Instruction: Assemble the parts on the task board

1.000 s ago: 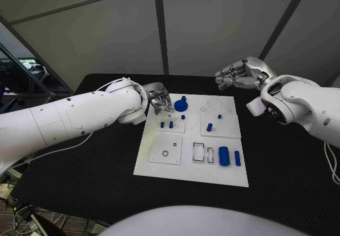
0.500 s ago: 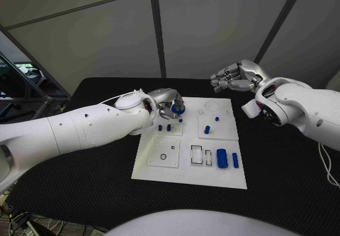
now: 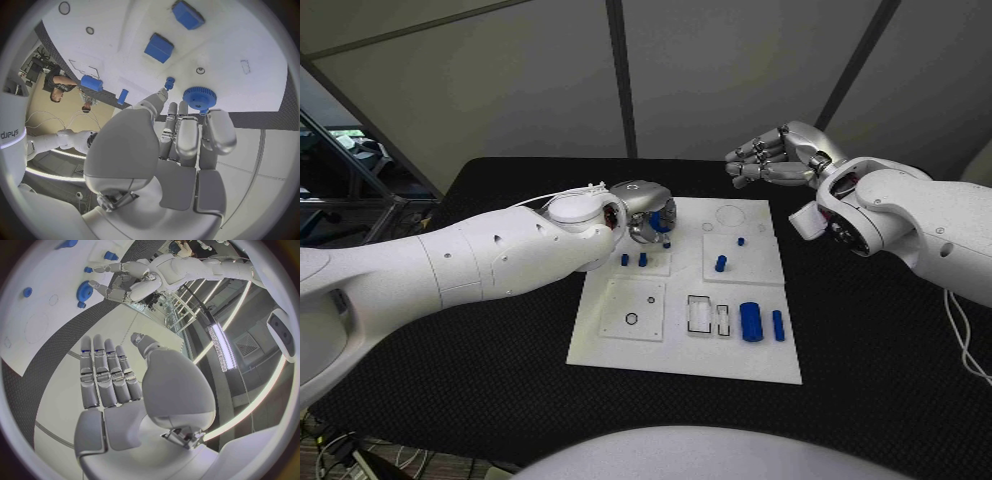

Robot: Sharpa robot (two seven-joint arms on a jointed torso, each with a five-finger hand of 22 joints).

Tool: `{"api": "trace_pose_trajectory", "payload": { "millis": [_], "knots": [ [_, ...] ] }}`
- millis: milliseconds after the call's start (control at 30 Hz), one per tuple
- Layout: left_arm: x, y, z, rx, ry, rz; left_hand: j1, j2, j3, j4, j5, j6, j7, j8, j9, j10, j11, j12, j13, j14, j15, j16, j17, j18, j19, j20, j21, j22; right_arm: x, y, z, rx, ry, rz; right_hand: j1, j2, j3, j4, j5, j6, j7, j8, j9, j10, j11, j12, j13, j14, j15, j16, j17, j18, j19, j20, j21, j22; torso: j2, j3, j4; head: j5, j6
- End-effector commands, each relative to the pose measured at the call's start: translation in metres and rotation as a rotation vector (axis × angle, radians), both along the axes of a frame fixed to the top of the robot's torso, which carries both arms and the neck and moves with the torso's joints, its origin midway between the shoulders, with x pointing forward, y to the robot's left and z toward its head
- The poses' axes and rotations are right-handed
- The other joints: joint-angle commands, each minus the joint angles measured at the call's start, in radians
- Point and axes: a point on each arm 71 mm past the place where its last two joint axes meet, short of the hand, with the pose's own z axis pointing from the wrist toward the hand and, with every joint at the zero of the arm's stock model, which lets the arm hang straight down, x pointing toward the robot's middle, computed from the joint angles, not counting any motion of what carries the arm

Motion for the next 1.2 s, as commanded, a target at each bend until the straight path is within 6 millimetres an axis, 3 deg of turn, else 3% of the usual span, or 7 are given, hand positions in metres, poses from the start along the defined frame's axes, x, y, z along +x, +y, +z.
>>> {"api": "trace_pose_trajectory", "payload": {
  "millis": [33, 1200],
  "knots": [
    [-0.0007, -0.003, -0.0018, 0.045, -0.001, -0.039, -0.002, -0.011, 0.006, 0.001, 0.002, 0.01, 0.002, -0.01, -0.003, 0.013, 0.0, -0.01, -0.006, 0.013, 0.0, 0.011, 0.01, -0.043, 0.013, 0.0, 0.018, 0.017, 0.0001, 0.0009, 0.002, 0.004, -0.011, 0.007, 0.005, 0.005, 0.0, -0.008, 0.003, 0.004, 0.001, 0.003, 0.001, -0.006, -0.003, 0.005, -0.002, -0.003, -0.003, -0.003, -0.001, 0.011, 0.009, 0.002, -0.006, -0.001, 0.0, 0.0012, 0.0016, -0.004, -0.006],
    [-0.0021, -0.0116, -0.0089, 0.067, 0.035, -0.056, 0.004, -0.001, 0.033, -0.002, 0.004, 0.036, 0.013, -0.044, -0.01, 0.066, 0.001, -0.054, -0.03, 0.044, 0.001, 0.057, 0.054, -0.057, 0.047, -0.002, 0.085, 0.081, 0.0003, 0.0038, 0.0018, 0.005, -0.009, 0.011, 0.004, 0.005, -0.001, -0.007, 0.004, 0.003, 0.001, 0.003, 0.0, -0.007, -0.002, 0.005, -0.002, -0.003, -0.002, -0.003, -0.002, 0.011, 0.01, 0.002, -0.007, -0.002, 0.0, 0.0007, 0.0014, -0.008, -0.009]
  ]
}}
